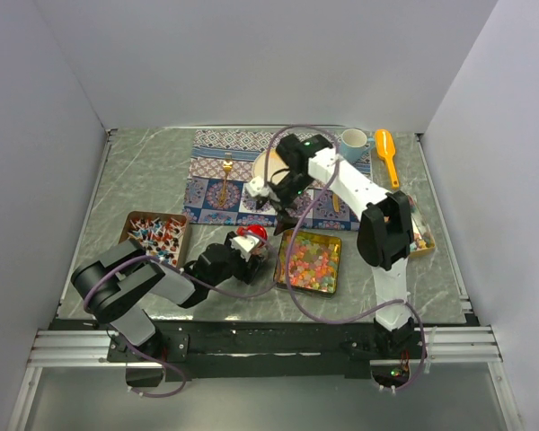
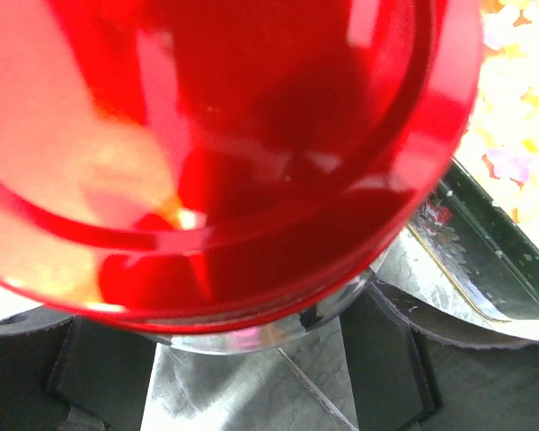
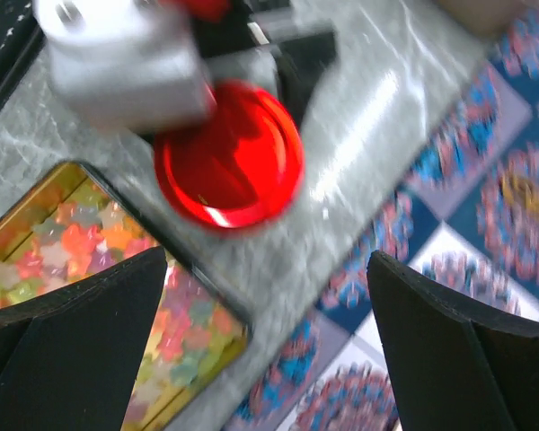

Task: Pack the candies
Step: Screw the bottle lid onto the packing bottle.

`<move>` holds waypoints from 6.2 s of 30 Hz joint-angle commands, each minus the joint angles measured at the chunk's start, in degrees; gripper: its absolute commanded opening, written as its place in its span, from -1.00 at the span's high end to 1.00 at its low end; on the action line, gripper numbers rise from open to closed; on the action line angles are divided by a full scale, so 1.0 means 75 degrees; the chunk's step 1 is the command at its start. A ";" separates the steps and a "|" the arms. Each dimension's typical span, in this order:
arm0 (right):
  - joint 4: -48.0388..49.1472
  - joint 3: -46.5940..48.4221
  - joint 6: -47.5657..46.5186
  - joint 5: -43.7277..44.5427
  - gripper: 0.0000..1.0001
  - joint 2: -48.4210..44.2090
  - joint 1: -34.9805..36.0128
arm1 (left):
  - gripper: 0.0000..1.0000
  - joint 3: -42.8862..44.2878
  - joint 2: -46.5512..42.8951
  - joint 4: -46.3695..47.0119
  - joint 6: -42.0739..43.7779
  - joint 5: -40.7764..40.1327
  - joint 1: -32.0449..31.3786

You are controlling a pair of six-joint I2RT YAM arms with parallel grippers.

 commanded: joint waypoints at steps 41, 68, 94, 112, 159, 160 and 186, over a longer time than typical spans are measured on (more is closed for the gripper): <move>-0.0896 0.0424 -0.0640 -0.0028 -1.00 -0.0121 0.0011 | 0.98 0.0342 0.0368 -0.0550 0.0024 0.0352 0.0047; -0.0919 -0.0196 0.0236 -0.0426 -0.53 0.0349 0.0621 | 0.98 0.0435 0.0508 -0.0644 0.0001 0.0527 0.0058; -0.0253 -0.3350 0.1784 0.0804 -0.71 -0.2359 -0.0679 | 0.99 0.0494 0.0626 -0.0714 0.0024 0.0504 0.0070; -0.0908 -0.0043 0.0298 -0.0439 -1.00 -0.0436 0.0433 | 0.98 0.0600 0.0673 -0.1007 0.0282 0.0774 0.0035; -0.0907 -0.0255 0.0158 -0.0275 -0.96 -0.0695 -0.0352 | 0.98 0.0705 0.0813 -0.1124 0.0235 0.0785 0.0070; -0.0908 -0.0197 0.0064 -0.0298 -0.98 -0.0625 -0.0317 | 0.99 0.0694 0.0813 -0.1124 0.0235 0.0773 0.0070; -0.0908 -0.0430 -0.0196 -0.0275 -0.54 -0.0061 0.0293 | 0.98 0.0740 0.0872 -0.1171 0.0235 0.0832 0.0070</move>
